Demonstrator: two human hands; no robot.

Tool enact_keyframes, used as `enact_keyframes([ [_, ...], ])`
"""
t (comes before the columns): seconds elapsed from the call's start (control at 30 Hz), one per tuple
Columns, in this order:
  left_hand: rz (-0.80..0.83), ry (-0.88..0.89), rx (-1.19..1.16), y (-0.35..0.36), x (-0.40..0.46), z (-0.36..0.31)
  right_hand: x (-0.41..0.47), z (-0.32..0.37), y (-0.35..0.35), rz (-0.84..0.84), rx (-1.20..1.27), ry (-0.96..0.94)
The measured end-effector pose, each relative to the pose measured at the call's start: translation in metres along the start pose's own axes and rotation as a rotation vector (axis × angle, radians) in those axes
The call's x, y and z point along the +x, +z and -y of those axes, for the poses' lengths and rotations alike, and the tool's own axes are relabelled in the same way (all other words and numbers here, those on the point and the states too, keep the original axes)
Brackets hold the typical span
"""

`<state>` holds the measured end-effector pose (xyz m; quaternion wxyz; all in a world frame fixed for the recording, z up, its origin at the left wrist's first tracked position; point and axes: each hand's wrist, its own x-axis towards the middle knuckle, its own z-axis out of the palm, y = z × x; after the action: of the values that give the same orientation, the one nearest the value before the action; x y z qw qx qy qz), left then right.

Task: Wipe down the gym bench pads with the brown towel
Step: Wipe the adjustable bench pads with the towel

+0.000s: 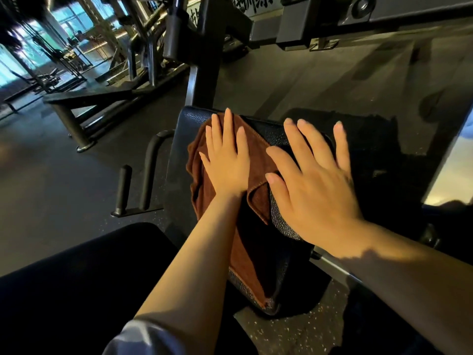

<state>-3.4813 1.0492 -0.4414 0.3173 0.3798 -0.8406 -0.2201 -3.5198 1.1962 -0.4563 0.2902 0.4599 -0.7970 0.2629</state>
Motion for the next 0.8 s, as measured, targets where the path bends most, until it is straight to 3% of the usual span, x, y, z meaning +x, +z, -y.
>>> enact_keyframes([
  [0.43, 0.082, 0.188, -0.083, 0.008, -0.104, 0.018, -0.002, -0.003, -0.003, 0.014, 0.029, -0.036],
  [0.63, 0.012, 0.231, -0.105, 0.008, -0.106, 0.029, -0.007, -0.007, -0.007, 0.103, -0.052, -0.097],
  [0.8, -0.078, 0.057, -0.089, 0.007, -0.1, 0.035, -0.019, -0.007, -0.016, 0.205, -0.071, -0.161],
])
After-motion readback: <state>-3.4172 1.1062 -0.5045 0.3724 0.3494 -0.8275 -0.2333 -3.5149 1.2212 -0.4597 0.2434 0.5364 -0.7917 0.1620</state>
